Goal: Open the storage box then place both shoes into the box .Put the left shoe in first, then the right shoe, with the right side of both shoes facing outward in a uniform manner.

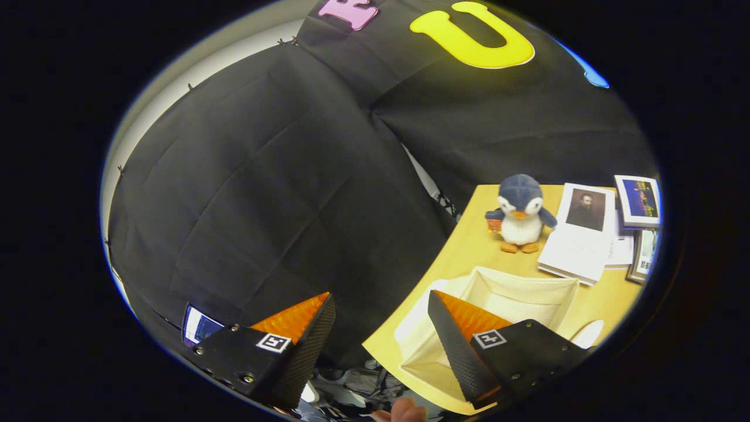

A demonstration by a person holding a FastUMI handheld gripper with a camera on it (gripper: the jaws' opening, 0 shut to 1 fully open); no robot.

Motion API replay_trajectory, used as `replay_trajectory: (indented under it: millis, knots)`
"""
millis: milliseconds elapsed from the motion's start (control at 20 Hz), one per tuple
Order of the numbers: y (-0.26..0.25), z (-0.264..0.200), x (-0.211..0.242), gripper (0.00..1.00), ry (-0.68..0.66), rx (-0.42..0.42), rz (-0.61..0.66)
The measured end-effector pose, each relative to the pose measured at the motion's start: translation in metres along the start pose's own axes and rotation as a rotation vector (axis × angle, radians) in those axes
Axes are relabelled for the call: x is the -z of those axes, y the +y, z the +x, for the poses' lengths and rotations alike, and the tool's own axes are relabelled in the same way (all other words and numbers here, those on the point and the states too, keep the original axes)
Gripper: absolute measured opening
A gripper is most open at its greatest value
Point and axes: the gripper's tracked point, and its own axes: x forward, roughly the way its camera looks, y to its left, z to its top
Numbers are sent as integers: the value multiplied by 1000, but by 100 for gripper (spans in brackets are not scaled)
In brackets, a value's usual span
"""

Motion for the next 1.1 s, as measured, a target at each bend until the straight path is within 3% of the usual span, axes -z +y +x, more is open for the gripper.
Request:
replay_trajectory:
  millis: [600, 1100]
  knots:
    - [-136, -138, 50, 97, -52, 276, 27]
    - [-221, -192, 131, 97, 28, 432, 120]
